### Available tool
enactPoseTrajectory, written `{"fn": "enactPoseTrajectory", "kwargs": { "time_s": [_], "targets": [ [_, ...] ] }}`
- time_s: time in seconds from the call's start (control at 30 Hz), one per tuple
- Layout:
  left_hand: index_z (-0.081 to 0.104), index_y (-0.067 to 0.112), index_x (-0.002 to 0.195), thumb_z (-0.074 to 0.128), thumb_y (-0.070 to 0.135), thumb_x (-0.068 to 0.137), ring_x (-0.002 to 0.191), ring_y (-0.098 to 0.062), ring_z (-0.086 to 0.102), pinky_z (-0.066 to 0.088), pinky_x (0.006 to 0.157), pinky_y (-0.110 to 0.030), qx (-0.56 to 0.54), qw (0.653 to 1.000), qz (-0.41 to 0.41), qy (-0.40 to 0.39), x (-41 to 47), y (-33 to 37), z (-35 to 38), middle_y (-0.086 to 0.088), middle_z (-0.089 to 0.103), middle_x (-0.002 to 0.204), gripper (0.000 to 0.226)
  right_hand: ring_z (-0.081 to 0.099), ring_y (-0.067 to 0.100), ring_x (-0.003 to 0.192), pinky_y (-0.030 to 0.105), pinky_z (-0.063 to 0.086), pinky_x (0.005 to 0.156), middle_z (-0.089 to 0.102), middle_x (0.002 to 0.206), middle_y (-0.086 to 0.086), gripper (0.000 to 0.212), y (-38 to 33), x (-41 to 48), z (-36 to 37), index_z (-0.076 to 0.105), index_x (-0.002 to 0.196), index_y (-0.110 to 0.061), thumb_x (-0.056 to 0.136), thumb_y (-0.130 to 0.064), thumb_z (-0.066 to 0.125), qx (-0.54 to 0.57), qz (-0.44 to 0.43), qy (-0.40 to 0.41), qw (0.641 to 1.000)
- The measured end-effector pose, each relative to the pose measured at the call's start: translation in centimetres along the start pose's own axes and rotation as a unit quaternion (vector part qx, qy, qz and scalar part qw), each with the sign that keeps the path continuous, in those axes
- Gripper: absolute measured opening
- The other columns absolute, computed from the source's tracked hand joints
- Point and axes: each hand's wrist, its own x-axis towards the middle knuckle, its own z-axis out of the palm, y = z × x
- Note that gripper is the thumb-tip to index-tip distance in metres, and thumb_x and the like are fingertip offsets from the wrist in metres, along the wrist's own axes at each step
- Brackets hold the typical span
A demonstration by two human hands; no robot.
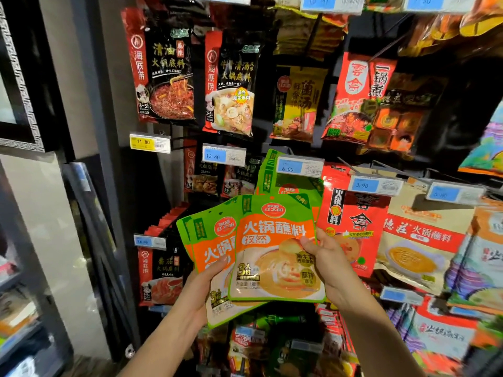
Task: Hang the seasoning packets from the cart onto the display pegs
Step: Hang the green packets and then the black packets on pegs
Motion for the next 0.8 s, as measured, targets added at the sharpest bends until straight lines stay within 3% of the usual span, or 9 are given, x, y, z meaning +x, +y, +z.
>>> {"fn": "enactPoseTrajectory", "kwargs": {
  "time_s": [0.17,0.3,0.43,0.47,0.53,0.57,0.67,0.73,0.8],
  "targets": [
    [0.064,0.011,0.133,0.071,0.020,0.090,0.105,-0.042,0.071,0.060,0.083,-0.058,-0.021,0.999,-0.006,0.029,0.1,0.2,-2.0,-0.021,0.071,0.122,0.045,0.062,0.020,0.128,0.033,0.044,0.112,0.069,0.131,0.003,0.036,-0.5,0.0,-2.7,0.060,0.136,-0.016,0.100,-0.016,0.064,-0.004,-0.005,0.038,0.999],
    [0.067,0.010,0.128,0.070,0.021,0.090,0.091,-0.038,0.075,0.063,0.068,-0.050,-0.023,0.999,0.000,0.032,-0.4,1.0,-2.6,-0.021,0.073,0.117,0.040,0.064,0.025,0.124,0.045,0.042,0.113,0.075,0.122,0.004,0.028,-0.8,0.1,-2.3,0.062,0.131,-0.015,0.104,-0.012,0.058,-0.002,-0.019,0.049,0.999],
    [0.067,0.010,0.130,0.074,0.020,0.086,0.095,-0.038,0.074,0.063,0.070,-0.051,-0.030,0.997,0.027,0.070,-0.5,1.8,-3.7,-0.020,0.073,0.117,0.046,0.073,0.023,0.103,0.042,0.053,0.100,0.079,0.105,0.002,0.021,-1.7,0.4,-1.5,0.063,0.121,-0.017,0.101,-0.011,0.060,0.038,-0.041,0.042,0.998],
    [0.067,0.010,0.129,0.073,0.020,0.087,0.093,-0.038,0.075,0.063,0.069,-0.051,-0.031,0.996,0.031,0.071,-0.6,2.0,-4.0,-0.020,0.073,0.116,0.044,0.073,0.026,0.105,0.046,0.053,0.101,0.078,0.109,0.006,0.032,-1.9,0.5,-1.4,0.061,0.129,-0.016,0.097,-0.017,0.066,0.046,-0.040,0.043,0.997],
    [0.070,0.011,0.123,0.072,0.019,0.087,0.085,-0.035,0.076,0.063,0.065,-0.050,-0.036,0.997,0.033,0.065,-0.9,2.3,-4.1,-0.019,0.075,0.112,0.037,0.069,0.031,0.117,0.054,0.047,0.110,0.073,0.125,0.012,0.078,-2.0,0.6,-1.5,0.045,0.150,-0.010,0.085,-0.035,0.080,0.053,-0.041,0.037,0.997],
    [0.071,0.011,0.119,0.072,0.019,0.086,0.081,-0.034,0.077,0.063,0.063,-0.050,-0.039,0.997,0.032,0.064,-1.1,2.5,-4.1,-0.019,0.075,0.110,0.035,0.068,0.031,0.119,0.055,0.046,0.111,0.071,0.128,0.013,0.082,-1.7,1.1,-1.7,0.041,0.153,-0.009,0.086,-0.036,0.079,0.055,-0.052,0.037,0.996],
    [0.069,0.009,0.123,0.072,0.019,0.084,0.085,-0.035,0.076,0.063,0.067,-0.053,-0.046,0.996,0.037,0.067,-1.3,2.7,-4.3,-0.020,0.074,0.113,0.041,0.068,0.026,0.120,0.050,0.047,0.110,0.072,0.128,0.010,0.057,-1.8,1.6,-1.4,0.049,0.148,-0.011,0.096,-0.022,0.070,0.059,-0.032,0.053,0.996],
    [0.066,0.008,0.130,0.073,0.019,0.084,0.091,-0.037,0.075,0.063,0.070,-0.054,-0.044,0.996,0.038,0.072,-1.3,2.7,-4.4,-0.020,0.073,0.116,0.048,0.073,0.018,0.107,0.038,0.054,0.102,0.077,0.113,0.005,0.029,-2.1,1.9,-1.0,0.062,0.130,-0.015,0.101,-0.012,0.062,0.044,-0.026,0.064,0.997],
    [0.066,0.007,0.131,0.073,0.018,0.084,0.087,-0.036,0.076,0.063,0.066,-0.051,-0.042,0.996,0.039,0.073,-1.3,2.8,-4.4,-0.021,0.073,0.117,0.050,0.074,0.020,0.103,0.038,0.055,0.098,0.079,0.107,0.006,0.022,-2.4,2.3,-0.7,0.066,0.119,-0.018,0.103,-0.007,0.057,0.028,-0.021,0.061,0.998]
  ]
}}
